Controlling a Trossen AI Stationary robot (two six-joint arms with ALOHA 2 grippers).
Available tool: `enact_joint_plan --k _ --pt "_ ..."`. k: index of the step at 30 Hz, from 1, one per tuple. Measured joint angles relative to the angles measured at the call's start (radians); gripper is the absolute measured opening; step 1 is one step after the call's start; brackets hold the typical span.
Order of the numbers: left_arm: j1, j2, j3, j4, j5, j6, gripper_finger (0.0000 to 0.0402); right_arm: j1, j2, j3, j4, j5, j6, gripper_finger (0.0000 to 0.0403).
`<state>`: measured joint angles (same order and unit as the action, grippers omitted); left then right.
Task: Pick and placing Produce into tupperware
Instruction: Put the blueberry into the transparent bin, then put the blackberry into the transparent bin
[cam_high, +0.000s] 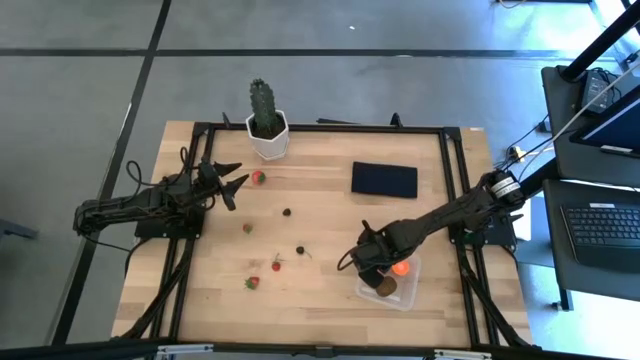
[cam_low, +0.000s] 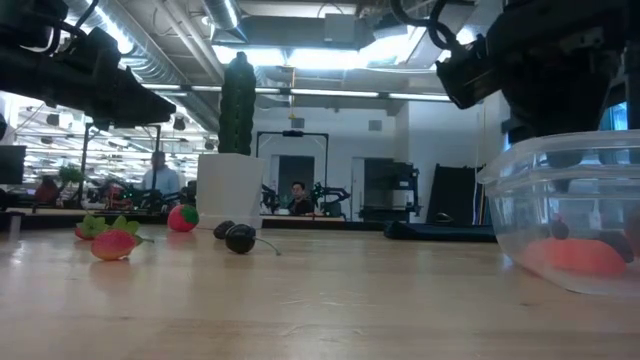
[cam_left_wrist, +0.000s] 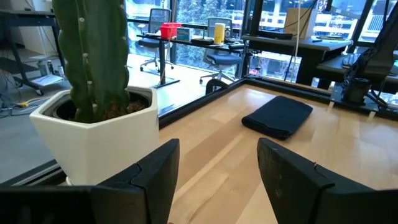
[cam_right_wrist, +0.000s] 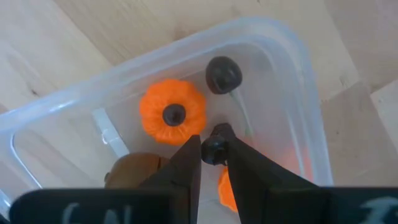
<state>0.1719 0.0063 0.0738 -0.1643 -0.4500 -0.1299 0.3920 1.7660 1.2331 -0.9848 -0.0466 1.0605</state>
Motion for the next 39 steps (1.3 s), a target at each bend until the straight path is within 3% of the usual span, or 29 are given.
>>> enact_joint_plan --k 8,23,34,39 --pt "0.000 0.000 0.000 0.000 0.000 0.000 0.0208 0.000 0.000 0.000 0.001 0.000 -0.008 0.0089" --pt "0.000 0.000 0.000 0.000 0.000 0.001 0.0208 0.000 0.000 0.000 0.012 0.001 -0.008 0.0198" --pt "0.000 0.000 0.000 0.000 0.000 0.001 0.0208 -0.045 0.000 0.000 0.159 0.000 -0.126 0.0210" --pt "0.000 0.000 0.000 0.000 0.000 0.001 0.0208 -0.083 0.000 0.001 0.158 -0.076 -0.120 0.0210"
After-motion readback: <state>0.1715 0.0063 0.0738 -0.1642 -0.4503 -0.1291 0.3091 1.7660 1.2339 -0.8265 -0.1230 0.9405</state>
